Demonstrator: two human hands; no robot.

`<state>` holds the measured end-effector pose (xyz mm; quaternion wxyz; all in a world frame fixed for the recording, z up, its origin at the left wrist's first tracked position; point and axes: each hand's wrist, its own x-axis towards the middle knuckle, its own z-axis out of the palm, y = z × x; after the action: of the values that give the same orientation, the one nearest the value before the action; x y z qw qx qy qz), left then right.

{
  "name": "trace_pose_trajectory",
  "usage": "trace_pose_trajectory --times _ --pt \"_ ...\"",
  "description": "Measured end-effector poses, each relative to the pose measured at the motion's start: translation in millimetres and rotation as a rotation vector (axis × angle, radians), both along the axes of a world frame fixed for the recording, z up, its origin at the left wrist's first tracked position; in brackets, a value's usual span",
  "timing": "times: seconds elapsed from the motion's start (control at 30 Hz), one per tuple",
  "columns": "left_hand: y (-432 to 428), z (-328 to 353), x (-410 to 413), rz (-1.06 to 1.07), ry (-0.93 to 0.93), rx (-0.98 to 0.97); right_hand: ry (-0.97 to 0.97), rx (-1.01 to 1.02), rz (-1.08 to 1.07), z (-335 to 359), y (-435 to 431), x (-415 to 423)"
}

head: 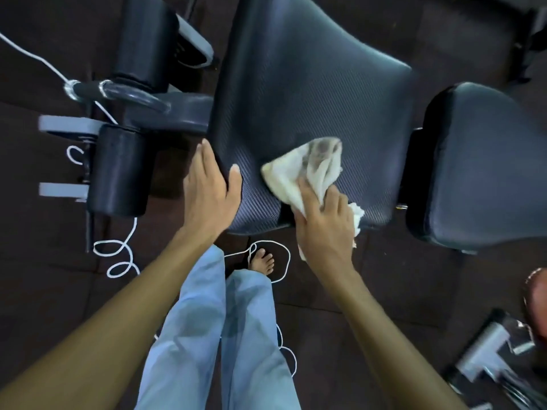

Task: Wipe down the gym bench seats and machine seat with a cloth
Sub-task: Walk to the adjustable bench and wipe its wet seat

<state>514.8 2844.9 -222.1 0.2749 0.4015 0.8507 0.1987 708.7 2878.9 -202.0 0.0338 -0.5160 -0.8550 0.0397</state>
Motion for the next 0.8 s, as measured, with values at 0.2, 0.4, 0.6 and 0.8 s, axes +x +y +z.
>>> trace_pose_trajectory --times 0.2,0.4,0.6,0.8 --pt "54 8 -16 -0.182 0.102 0.055 -0.066 -0.075 -0.334 -1 47 85" --pt "72 -4 -27 -0.207 0.086 0.106 0.004 -0.004 -0.465 -8 81 30" --pt "71 -6 -29 -0.181 0.056 0.154 0.047 -0.077 -0.218 5 74 66" --pt "72 -9 -29 -0.107 -0.015 0.232 0.122 -0.065 -0.579 -8 128 11"
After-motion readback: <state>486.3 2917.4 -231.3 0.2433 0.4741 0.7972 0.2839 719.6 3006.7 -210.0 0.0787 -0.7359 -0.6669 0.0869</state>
